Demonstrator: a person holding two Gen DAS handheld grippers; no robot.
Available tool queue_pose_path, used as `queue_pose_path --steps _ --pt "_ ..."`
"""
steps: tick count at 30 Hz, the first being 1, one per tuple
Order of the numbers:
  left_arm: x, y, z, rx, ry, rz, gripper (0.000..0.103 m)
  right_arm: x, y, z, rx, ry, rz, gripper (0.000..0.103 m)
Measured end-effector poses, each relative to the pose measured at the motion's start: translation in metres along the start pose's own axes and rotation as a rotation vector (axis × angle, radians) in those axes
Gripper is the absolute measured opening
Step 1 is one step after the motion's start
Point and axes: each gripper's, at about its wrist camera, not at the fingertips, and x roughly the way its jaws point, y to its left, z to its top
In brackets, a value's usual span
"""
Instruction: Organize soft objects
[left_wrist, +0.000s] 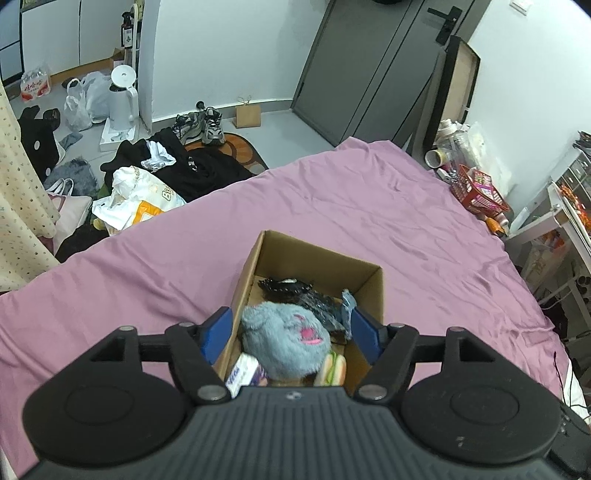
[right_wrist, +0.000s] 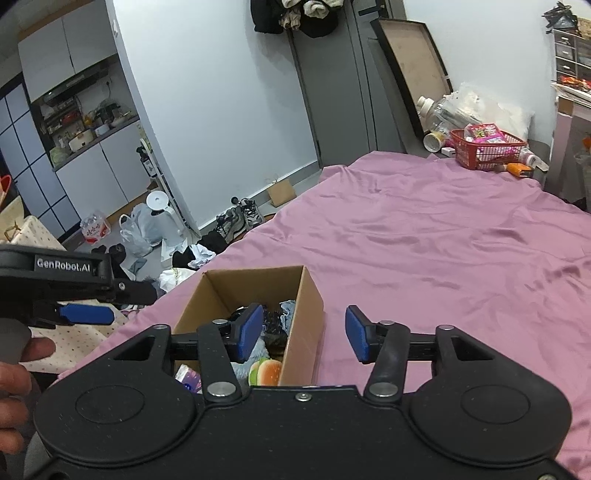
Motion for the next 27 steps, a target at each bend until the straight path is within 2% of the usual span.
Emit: queue_pose_path --steps 5,10,15,21,27 --pt "-0.020 -0.003 -0.009 -0.020 0.016 -0.052 0.077 -0.025 -0.002 0.003 0.003 0.002 -0.003 0.063" --pt "-0.045 -0.011 -0.016 0.016 -0.004 -0.040 0.084 -0.051 -0.003 0.004 0.024 -0.018 -0.008 0.091" --pt "-0.069 -0.021 -0.027 0.085 -0.015 -0.050 0.089 -0.074 0.002 -0.005 0.000 -0.021 -0.025 0.101" --pt "-0.096 -0.028 -0.048 0.141 -0.017 -0.049 0.096 -0.100 0.006 -0.011 -0.008 -0.008 -0.053 0.103" --pt "-0.122 -0.025 -0.067 0.165 -0.039 -0.039 0.097 -0.123 0.016 -0.016 -0.035 0.000 -0.084 0.103"
